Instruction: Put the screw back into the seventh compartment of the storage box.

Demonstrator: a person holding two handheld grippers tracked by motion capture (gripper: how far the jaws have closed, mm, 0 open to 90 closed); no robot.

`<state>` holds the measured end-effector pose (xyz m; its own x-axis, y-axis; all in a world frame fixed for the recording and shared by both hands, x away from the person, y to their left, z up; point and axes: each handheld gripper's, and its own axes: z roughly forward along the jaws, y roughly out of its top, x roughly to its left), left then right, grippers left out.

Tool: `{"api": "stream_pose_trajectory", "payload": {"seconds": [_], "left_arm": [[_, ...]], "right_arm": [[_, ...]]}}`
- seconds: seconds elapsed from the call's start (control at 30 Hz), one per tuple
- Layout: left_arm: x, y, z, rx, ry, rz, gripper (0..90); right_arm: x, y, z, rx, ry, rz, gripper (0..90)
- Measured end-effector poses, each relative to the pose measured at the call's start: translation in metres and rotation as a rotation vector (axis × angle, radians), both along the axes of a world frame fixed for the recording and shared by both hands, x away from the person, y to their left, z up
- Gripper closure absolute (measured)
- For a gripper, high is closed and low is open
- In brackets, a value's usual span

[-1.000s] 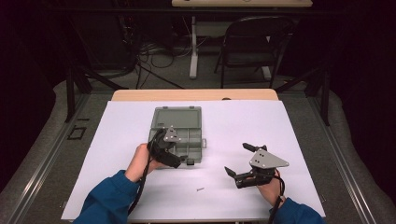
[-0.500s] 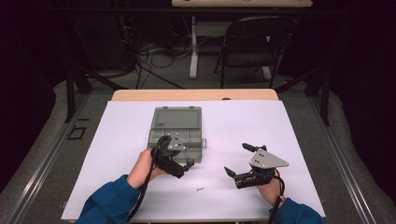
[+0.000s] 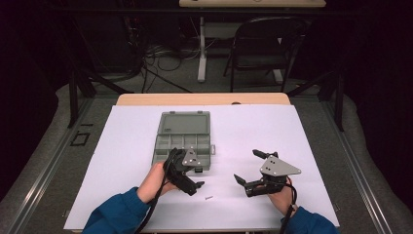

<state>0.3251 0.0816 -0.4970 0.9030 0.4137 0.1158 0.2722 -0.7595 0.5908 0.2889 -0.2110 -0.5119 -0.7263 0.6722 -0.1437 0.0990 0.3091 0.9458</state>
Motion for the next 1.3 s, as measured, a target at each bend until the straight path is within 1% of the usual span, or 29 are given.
{"api": "stream_pose_trajectory", "payload": {"seconds": [0.17, 0.3, 0.43, 0.5, 0.53, 0.57, 0.63, 0.7, 0.73, 0.77, 0.8, 0.83, 0.93, 1.03, 1.13, 1.2, 1.23, 1.27, 1.3], "left_arm": [[-0.005, -0.006, -0.006, 0.008, 0.013, -0.016, 2.1], [-0.012, -0.015, -0.015, 0.029, 0.031, -0.043, 1.2], [-0.015, -0.021, -0.023, 0.036, 0.039, -0.059, 0.2], [-0.016, -0.024, -0.026, 0.046, 0.048, -0.067, 0.2], [-0.017, -0.024, -0.027, 0.049, 0.051, -0.067, 0.2], [-0.017, -0.025, -0.028, 0.049, 0.048, -0.068, 0.3], [-0.018, -0.025, -0.029, 0.054, 0.055, -0.075, 0.6], [-0.019, -0.026, -0.031, 0.051, 0.06, -0.084, 4.7], [-0.02, -0.026, -0.031, 0.05, 0.054, -0.082, 6.3], [-0.02, -0.027, -0.031, 0.054, 0.062, -0.092, 8.7], [-0.02, -0.027, -0.031, 0.059, 0.062, -0.1, 12.4], [-0.021, -0.027, -0.032, 0.055, 0.067, -0.103, 15.2], [-0.022, -0.029, -0.034, 0.061, 0.073, -0.113, 17.9], [-0.022, -0.031, -0.037, 0.068, 0.083, -0.125, 23.3], [-0.023, -0.033, -0.04, 0.064, 0.094, -0.131, 26.9], [-0.024, -0.034, -0.04, 0.068, 0.095, -0.143, 33.0], [-0.024, -0.034, -0.04, 0.06, 0.095, -0.141, 35.1], [-0.024, -0.034, -0.04, 0.056, 0.099, -0.146, 40.6], [-0.024, -0.034, -0.04, 0.063, 0.1, -0.155, 43.4]], "right_arm": [[-0.001, 0.001, 0.001, -0.004, -0.002, 0.007, 0.0], [-0.002, 0.001, 0.001, -0.003, -0.001, 0.008, 0.0], [-0.001, 0.001, 0.0, 0.003, -0.002, 0.01, 0.0], [-0.001, 0.0, 0.0, -0.004, 0.006, 0.012, 0.0], [-0.001, 0.0, 0.0, 0.001, 0.006, 0.014, 0.0], [-0.001, 0.0, 0.0, 0.0, 0.008, 0.013, 0.0], [-0.001, 0.0, 0.0, 0.003, 0.003, 0.013, 0.0], [-0.001, 0.001, 0.0, 0.002, 0.0, 0.009, 0.0], [-0.001, 0.001, 0.0, 0.003, 0.0, 0.01, 0.0], [-0.001, 0.0, 0.001, -0.002, 0.007, 0.011, 0.0], [-0.001, 0.0, 0.001, -0.001, 0.008, 0.01, 0.0], [-0.001, 0.0, 0.001, -0.002, 0.008, 0.01, 0.0], [0.0, 0.0, 0.0, 0.001, 0.004, 0.008, 0.0], [-0.001, -0.001, 0.0, 0.0, 0.003, 0.002, 0.0], [0.0, -0.001, 0.0, 0.007, -0.002, 0.007, 0.0], [-0.001, 0.0, 0.0, 0.011, -0.003, 0.004, 0.0], [-0.001, 0.0, 0.001, 0.007, -0.002, 0.005, 0.0], [-0.001, -0.001, 0.001, -0.001, 0.0, 0.003, 0.0], [-0.001, -0.001, 0.001, 0.001, 0.0, 0.002, 0.0]]}}
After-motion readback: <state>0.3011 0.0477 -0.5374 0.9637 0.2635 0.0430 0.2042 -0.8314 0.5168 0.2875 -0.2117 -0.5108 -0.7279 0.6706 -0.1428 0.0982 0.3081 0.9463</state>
